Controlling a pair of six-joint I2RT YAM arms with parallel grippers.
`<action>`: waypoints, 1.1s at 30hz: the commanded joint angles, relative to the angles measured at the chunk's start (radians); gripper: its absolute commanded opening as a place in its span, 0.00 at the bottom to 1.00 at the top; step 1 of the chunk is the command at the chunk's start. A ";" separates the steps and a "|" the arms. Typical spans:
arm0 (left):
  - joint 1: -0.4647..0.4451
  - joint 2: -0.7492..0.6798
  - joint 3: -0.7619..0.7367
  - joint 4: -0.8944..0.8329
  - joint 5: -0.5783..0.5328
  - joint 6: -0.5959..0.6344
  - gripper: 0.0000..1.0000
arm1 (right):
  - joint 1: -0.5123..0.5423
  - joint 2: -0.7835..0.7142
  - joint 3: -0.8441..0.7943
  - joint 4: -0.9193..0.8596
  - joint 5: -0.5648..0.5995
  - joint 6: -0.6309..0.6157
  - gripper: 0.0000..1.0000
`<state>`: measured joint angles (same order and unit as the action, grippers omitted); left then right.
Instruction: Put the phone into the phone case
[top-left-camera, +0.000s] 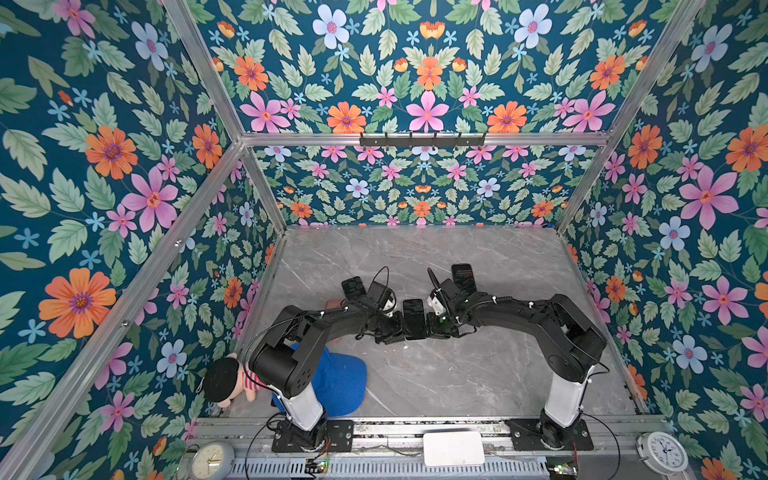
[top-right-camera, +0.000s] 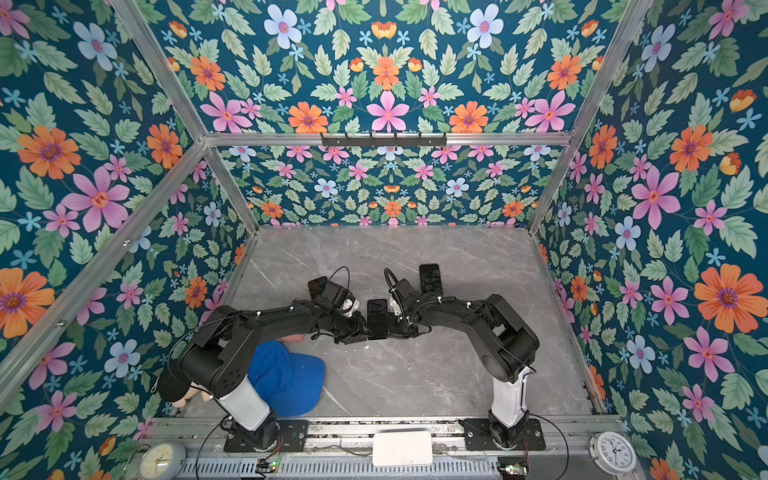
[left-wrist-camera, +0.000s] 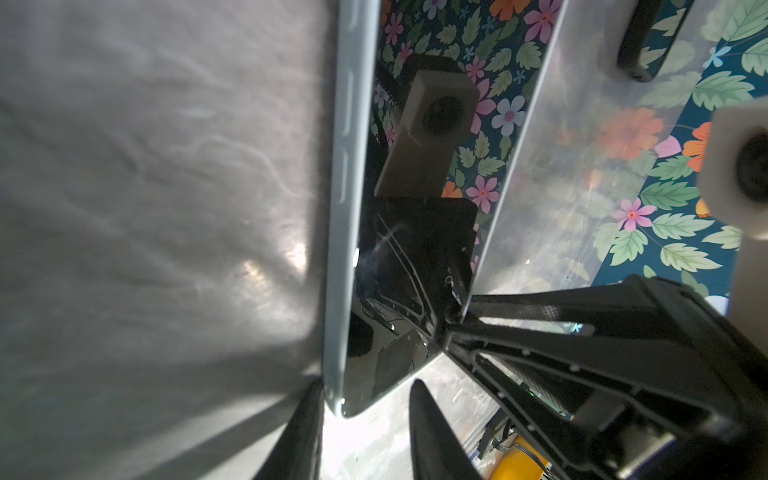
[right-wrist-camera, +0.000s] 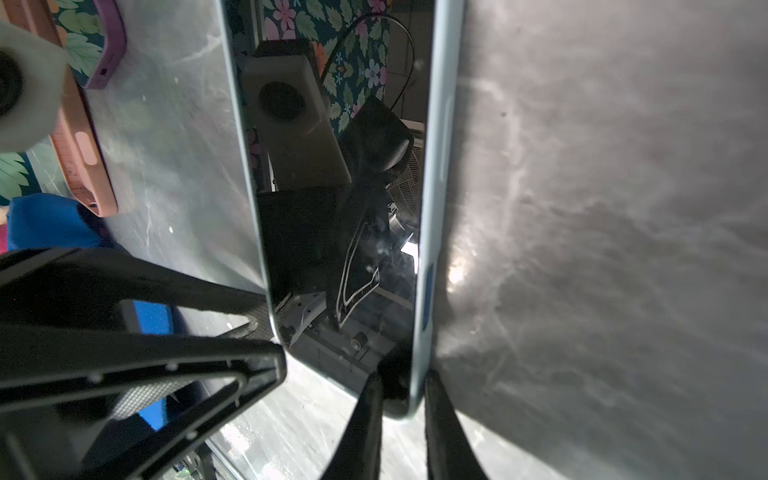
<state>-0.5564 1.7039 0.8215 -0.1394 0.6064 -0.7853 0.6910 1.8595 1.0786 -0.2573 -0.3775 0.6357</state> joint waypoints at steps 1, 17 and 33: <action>-0.002 0.006 -0.008 -0.016 -0.025 0.004 0.37 | 0.004 -0.006 -0.004 0.030 -0.034 0.006 0.17; 0.057 0.032 0.146 -0.189 -0.125 0.132 0.38 | -0.031 -0.020 0.079 -0.031 0.032 -0.051 0.37; 0.083 0.196 0.305 -0.206 -0.080 0.185 0.38 | -0.090 0.132 0.238 -0.068 -0.003 -0.094 0.39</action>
<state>-0.4721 1.8893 1.1263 -0.3305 0.5335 -0.6159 0.6014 1.9873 1.3098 -0.3000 -0.3847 0.5491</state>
